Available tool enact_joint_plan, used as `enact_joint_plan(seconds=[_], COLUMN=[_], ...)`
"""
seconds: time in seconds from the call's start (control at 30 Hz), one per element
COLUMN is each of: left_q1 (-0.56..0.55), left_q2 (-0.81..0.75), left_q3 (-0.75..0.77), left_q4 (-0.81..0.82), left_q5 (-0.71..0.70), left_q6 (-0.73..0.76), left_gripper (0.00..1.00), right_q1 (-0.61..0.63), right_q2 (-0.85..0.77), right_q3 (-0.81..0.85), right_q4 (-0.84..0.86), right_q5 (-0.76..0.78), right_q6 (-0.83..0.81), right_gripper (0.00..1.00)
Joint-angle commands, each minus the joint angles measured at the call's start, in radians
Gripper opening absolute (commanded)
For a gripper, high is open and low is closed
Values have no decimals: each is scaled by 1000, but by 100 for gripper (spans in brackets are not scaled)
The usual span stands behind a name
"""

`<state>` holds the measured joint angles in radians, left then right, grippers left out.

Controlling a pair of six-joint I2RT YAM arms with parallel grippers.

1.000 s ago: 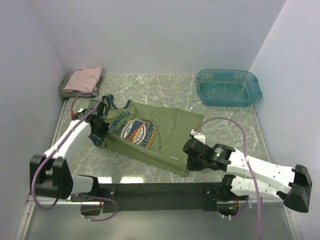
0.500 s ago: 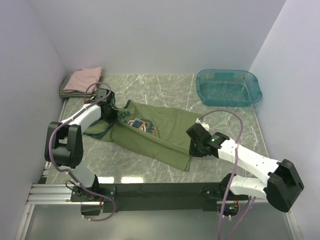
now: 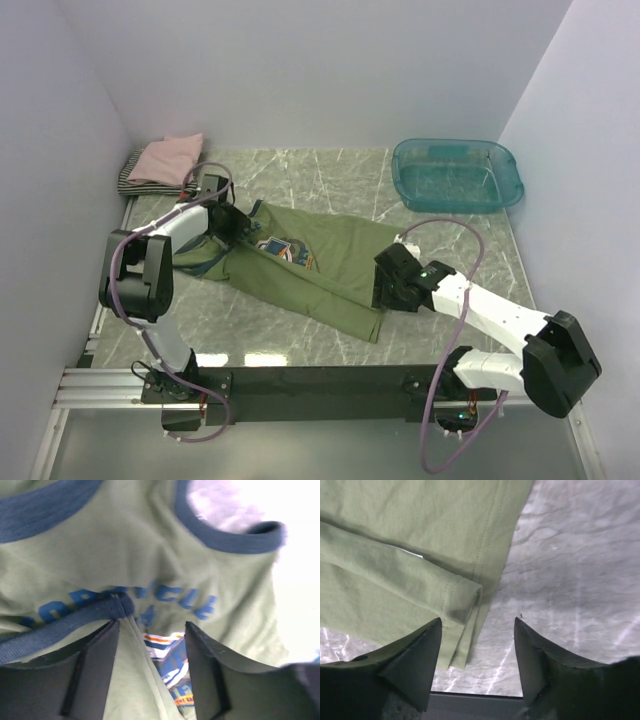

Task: Fold and stack the tank tops
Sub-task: Fold the tank top

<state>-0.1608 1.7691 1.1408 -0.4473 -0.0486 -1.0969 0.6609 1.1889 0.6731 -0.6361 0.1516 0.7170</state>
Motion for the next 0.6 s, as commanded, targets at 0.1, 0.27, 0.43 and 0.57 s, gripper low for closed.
enact_joint_plan(seconds=[0.1, 0.27, 0.43, 0.57], left_q1=[10, 53, 50, 30], left_q2=[-135, -207, -240, -286], left_q3=[117, 99, 38, -64], left_q4=[-11, -28, 4, 13], left_q5=[-26, -2, 70, 101], left_q6=[121, 161, 166, 143], left_gripper=[67, 71, 64, 53], right_q1=[-3, 23, 31, 29], right_q2=[-153, -232, -181, -83], right_q3=[37, -95, -57, -46], right_q4=[-65, -19, 12, 64], right_q5=[48, -21, -18, -41], right_q6=[41, 156, 133, 118], right_gripper=[70, 61, 47, 23])
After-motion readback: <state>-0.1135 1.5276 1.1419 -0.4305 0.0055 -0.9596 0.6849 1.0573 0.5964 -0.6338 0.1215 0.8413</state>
